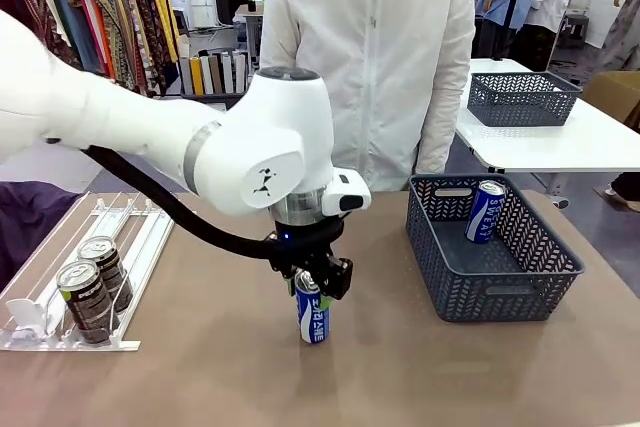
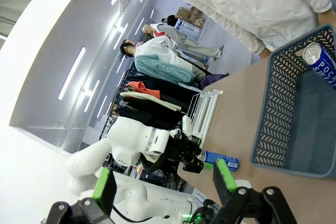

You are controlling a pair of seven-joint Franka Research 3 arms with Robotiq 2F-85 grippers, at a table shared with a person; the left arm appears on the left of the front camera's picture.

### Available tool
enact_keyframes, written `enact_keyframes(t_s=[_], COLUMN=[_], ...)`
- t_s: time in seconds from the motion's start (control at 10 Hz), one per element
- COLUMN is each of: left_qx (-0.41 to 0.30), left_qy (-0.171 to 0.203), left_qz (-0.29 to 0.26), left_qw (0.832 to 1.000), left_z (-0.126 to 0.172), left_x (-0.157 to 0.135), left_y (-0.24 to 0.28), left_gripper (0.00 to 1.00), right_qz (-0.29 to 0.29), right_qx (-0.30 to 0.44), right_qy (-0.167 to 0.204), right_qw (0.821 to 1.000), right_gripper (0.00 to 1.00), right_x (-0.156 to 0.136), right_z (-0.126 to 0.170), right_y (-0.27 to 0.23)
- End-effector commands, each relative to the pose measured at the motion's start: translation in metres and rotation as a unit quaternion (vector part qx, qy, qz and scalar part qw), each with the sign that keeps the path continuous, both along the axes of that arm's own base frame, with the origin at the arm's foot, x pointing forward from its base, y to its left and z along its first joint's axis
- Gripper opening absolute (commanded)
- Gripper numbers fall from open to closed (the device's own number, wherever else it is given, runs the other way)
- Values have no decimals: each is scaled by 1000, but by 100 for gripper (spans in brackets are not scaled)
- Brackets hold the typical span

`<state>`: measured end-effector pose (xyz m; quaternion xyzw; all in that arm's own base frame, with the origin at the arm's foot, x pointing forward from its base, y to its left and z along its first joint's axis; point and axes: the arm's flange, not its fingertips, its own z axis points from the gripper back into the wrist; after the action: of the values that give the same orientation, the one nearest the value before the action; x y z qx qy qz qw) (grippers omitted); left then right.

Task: Retrieve and store the cans from the dispenser.
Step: Pick up the last remaining can from one row of the Automatic Can Dispenser and place it in the middle of the table.

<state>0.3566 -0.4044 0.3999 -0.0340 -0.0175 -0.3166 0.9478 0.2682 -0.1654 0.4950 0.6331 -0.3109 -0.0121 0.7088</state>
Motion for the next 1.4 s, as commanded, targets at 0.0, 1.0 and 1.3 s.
enact_keyframes(t_s=[0.0, 1.0, 1.3], left_qx=[-2, -72, -158], left_qy=[-9, -53, -20], left_qz=[-19, -5, 22], left_qw=[1000, 996, 987], left_z=[2, 75, 161], left_x=[6, -15, -38], left_y=[-3, 33, 139], left_gripper=[0, 100, 100], right_qz=[-5, -5, -5], right_qx=[10, 10, 10], right_qy=[-9, -9, -9], right_qw=[1000, 1000, 1000], right_gripper=[100, 100, 100], right_x=[3, 3, 3], right_z=[5, 5, 5], right_y=[2, 2, 2])
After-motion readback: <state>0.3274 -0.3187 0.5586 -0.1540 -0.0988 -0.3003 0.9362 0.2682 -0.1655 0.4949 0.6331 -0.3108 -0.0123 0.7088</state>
